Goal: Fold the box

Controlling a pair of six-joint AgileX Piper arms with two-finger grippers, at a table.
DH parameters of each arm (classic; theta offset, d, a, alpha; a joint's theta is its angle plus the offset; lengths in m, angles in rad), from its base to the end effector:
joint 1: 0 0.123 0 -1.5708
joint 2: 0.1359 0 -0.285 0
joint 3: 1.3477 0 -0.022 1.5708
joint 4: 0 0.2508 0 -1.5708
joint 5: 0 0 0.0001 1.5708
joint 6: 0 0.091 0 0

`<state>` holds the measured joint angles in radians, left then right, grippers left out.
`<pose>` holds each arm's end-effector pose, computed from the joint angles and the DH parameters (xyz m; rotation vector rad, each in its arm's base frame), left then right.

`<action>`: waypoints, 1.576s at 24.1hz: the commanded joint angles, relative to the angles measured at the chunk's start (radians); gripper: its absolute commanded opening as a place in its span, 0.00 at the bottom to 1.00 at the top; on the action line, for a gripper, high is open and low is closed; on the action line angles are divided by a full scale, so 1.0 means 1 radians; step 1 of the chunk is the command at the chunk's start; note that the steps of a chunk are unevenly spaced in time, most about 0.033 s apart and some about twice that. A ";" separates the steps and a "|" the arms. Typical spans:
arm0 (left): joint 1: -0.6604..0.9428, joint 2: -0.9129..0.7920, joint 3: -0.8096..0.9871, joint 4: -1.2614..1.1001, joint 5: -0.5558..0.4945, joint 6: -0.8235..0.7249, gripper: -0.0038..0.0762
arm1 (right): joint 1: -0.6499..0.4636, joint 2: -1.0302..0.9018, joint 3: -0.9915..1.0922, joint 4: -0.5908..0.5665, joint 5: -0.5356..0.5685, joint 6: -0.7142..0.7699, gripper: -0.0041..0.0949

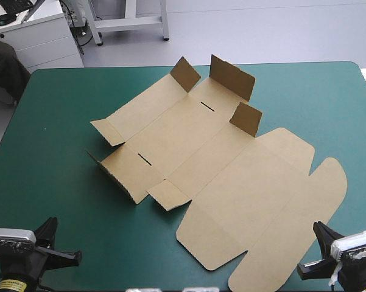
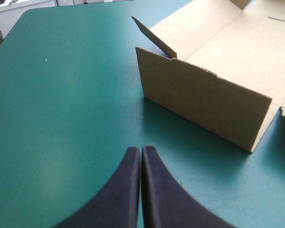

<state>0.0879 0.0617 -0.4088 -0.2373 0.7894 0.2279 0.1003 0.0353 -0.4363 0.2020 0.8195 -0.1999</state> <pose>0.0246 -0.0131 0.2743 0.0857 1.9053 -0.0608 0.0143 0.0149 0.2801 -0.2523 1.8747 0.1660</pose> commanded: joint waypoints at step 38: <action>0.002 0.016 -0.032 -0.023 -0.072 -0.009 0.04 | 0.004 0.775 -0.528 0.001 0.097 -0.112 0.86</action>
<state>0.0879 0.0617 -0.4088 -0.2395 0.7894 0.2275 0.1003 0.6654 -0.8246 0.2011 0.9215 -0.2584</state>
